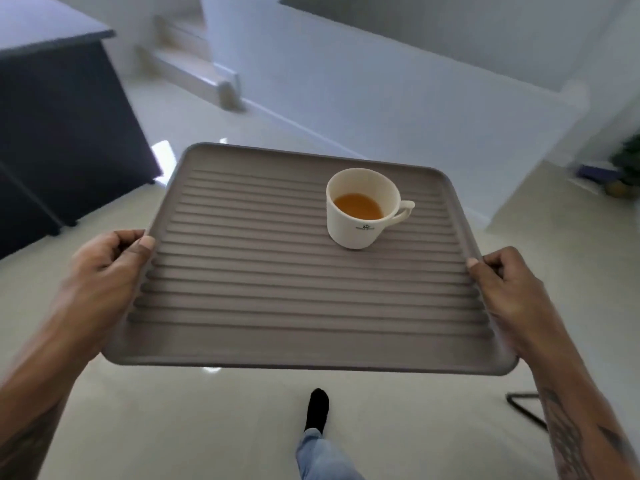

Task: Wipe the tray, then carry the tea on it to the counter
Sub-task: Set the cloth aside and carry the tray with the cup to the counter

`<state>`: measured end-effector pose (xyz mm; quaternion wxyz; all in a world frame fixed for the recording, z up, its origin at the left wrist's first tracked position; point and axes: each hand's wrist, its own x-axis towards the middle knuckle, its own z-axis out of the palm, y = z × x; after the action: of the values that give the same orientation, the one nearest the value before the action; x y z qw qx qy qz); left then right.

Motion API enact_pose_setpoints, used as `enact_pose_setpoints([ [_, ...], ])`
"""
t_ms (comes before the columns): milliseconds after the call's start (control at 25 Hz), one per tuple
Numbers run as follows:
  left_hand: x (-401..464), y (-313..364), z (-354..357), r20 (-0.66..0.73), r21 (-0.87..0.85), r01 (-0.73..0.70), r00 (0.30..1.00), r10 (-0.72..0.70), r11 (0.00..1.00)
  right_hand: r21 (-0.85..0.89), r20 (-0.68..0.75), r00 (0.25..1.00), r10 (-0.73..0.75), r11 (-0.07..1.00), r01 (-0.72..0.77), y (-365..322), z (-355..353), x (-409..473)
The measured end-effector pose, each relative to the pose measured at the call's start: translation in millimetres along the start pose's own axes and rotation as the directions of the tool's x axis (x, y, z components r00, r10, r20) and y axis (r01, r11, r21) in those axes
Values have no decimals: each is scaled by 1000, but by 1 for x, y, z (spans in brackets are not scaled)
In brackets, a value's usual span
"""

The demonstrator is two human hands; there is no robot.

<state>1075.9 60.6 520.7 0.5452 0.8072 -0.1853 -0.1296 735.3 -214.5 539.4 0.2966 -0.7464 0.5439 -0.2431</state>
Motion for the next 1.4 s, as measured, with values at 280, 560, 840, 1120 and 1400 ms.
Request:
enact_pose_setpoints([
  [280,99,-15,-42,-332,-22,122,935,-122,992,59,268,924,-271,962,265,-133,132,166],
  [560,212,-21,-91,-541,-52,165,824,-166,985,125,422,788,-448,890,439,-275,279,279],
  [840,343,-64,-160,-641,-111,227,728,-245,967,163,473,729,-495,862,479,-415,437,344],
  [1120,500,-75,-252,-698,-165,292,640,-320,942,224,519,679,-519,849,478,-567,587,394],
  [1400,659,-113,-290,-773,-184,232,566,-286,955,300,536,602,-591,800,519,-694,731,475],
])
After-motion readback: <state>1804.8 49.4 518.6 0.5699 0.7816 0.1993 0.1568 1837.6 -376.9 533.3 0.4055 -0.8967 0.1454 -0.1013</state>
